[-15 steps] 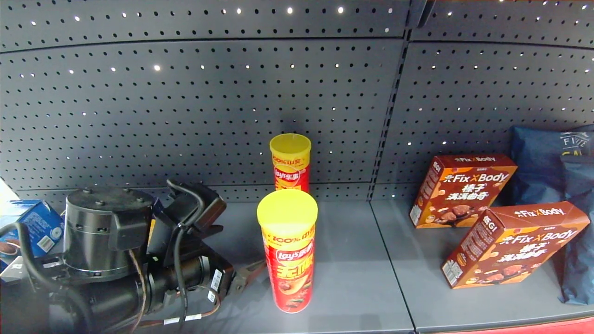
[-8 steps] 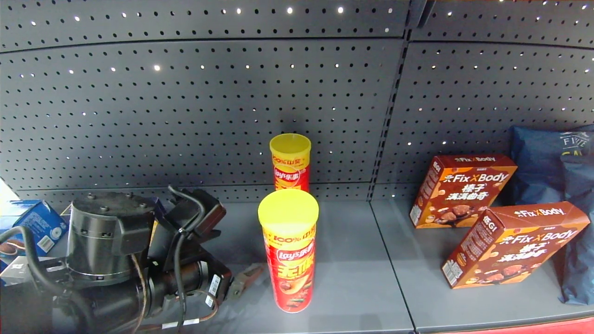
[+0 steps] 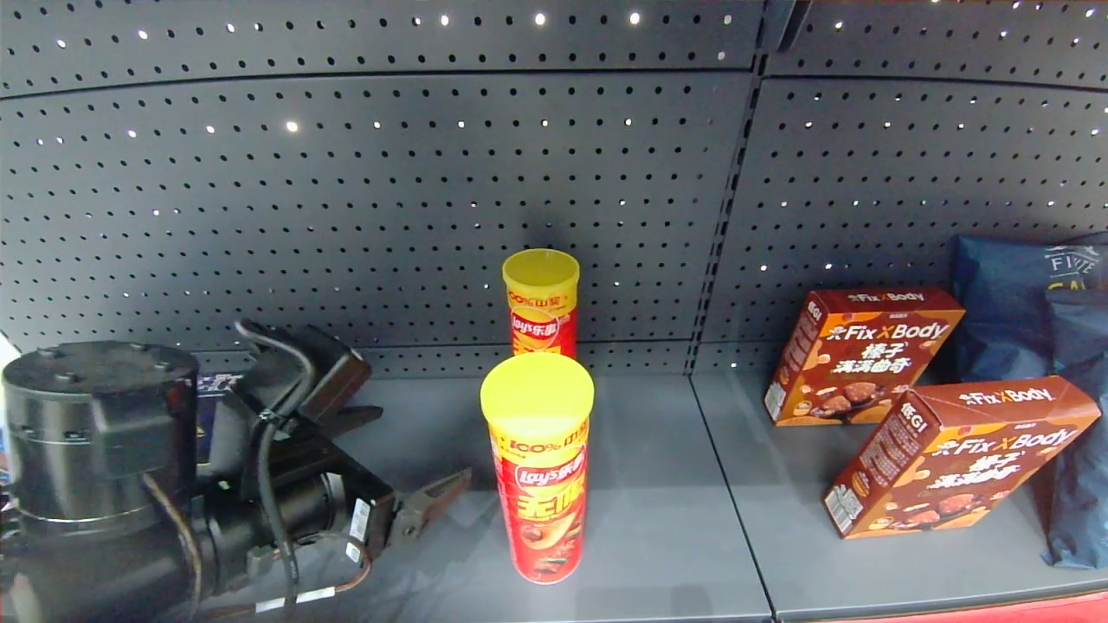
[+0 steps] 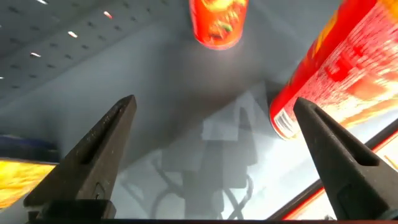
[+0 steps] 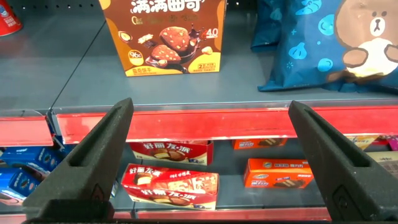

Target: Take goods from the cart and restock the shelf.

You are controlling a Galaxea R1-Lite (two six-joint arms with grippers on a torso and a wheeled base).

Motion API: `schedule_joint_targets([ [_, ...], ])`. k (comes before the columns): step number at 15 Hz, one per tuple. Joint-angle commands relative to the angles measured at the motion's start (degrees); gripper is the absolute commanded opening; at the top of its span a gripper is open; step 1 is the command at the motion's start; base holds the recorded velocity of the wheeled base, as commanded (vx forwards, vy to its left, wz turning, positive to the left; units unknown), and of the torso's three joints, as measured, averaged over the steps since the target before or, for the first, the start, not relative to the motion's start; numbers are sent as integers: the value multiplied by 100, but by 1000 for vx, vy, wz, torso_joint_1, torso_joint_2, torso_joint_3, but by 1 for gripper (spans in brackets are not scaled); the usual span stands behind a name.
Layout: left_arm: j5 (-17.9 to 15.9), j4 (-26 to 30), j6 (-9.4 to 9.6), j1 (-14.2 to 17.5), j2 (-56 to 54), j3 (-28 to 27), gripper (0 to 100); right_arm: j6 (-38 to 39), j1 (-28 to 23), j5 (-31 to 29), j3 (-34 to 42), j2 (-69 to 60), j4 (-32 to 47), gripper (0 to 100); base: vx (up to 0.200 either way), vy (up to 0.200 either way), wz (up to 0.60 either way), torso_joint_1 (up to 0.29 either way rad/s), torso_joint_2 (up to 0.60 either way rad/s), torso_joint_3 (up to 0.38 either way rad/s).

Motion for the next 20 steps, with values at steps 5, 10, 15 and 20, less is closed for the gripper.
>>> schedule_joint_targets([
  [5, 896, 821, -18, 122, -2761, 387, 100, -1, 0, 3, 0, 7, -1, 100, 0, 0, 0, 0, 0, 0],
  [10, 1133, 1383, -54, 1405, -4650, 844, 100, -1, 0, 3, 0, 7, -1, 100, 0, 0, 0, 0, 0, 0],
  [15, 852, 2385, -475, 2970, -6505, 1696, 100, -1, 0, 3, 0, 7, -1, 100, 0, 0, 0, 0, 0, 0],
  [20, 703, 2403, -678, 3057, -7595, 2716, 100, -1, 0, 3, 0, 7, -1, 100, 0, 0, 0, 0, 0, 0],
])
